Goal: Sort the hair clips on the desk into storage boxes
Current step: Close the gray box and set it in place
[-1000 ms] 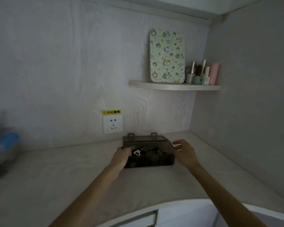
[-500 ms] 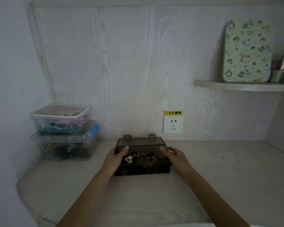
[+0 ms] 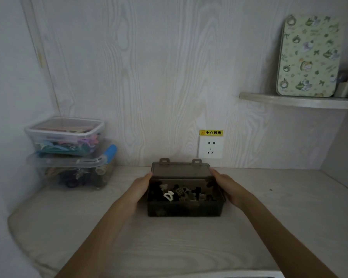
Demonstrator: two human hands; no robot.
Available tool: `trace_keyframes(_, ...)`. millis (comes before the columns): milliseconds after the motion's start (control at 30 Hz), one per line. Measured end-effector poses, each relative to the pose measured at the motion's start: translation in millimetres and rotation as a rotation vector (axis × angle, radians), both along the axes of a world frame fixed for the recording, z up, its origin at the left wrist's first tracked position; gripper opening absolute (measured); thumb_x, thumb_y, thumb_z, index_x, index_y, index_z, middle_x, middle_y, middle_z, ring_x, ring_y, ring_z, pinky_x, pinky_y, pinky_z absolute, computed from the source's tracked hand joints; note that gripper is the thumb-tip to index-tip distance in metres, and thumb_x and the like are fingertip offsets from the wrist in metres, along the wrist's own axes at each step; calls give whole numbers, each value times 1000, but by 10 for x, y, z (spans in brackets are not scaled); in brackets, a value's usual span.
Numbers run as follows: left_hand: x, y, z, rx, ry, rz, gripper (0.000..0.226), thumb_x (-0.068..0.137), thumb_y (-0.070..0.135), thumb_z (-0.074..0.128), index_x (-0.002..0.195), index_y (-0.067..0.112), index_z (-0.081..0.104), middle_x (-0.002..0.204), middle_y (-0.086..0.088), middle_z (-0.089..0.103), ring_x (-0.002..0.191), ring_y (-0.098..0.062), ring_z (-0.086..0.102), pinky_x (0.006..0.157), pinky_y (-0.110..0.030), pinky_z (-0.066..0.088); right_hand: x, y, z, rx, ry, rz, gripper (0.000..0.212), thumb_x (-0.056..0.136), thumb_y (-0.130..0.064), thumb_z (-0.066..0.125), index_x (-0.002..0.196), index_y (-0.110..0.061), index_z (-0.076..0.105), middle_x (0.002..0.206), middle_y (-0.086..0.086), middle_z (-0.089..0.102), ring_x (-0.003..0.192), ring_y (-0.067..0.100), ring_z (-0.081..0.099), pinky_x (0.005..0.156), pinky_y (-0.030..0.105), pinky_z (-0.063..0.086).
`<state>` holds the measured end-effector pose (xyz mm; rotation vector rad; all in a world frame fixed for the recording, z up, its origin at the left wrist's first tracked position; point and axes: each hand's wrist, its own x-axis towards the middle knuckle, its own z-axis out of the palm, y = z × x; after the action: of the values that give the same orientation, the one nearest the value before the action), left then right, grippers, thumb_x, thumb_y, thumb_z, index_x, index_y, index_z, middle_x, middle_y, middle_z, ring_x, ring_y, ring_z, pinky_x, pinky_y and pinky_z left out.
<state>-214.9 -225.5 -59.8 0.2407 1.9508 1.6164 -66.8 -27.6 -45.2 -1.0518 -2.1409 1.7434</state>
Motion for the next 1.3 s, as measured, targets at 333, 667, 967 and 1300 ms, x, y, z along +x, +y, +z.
trace_keyframes(333, 124, -288, 591, 119, 224, -190, 33, 86, 29, 61, 117, 17, 61, 112, 3, 66, 106, -12, 60, 93, -26, 45, 116, -127, 399, 152, 317, 171, 50, 79, -23, 70, 124, -28, 50, 121, -3, 58, 112, 15, 54, 94, 33, 44)
trace_keyframes(667, 646, -769, 427, -395, 1237, -562, 71, 74, 57, 65, 138, 41, 36, 138, 23, 39, 128, 1, 36, 107, -23, 32, 743, -427, 291, 1008, 58, 531, 74, 68, -47, 76, 132, -45, 40, 143, -21, 36, 130, 0, 33, 108, 21, 27)
trace_keyframes(967, 731, -744, -51, -443, 1614, -369, 47, 91, 42, 45, 137, 37, 40, 140, 9, 49, 128, -15, 50, 98, -30, 46, 807, -488, -137, 1372, 12, 519, 63, 92, -45, 45, 140, -49, 5, 156, -11, 13, 145, 11, 10, 117, 33, 5)
trace_keyframes(1300, 743, -710, -102, -388, 1613, -344, 44, 90, 38, 42, 134, 34, 47, 139, 8, 50, 129, -14, 47, 102, -32, 43, 757, -484, -212, 1399, 12, 486, 62, 85, -66, 31, 141, -43, 22, 154, -8, 22, 143, 13, 16, 114, 34, 7)
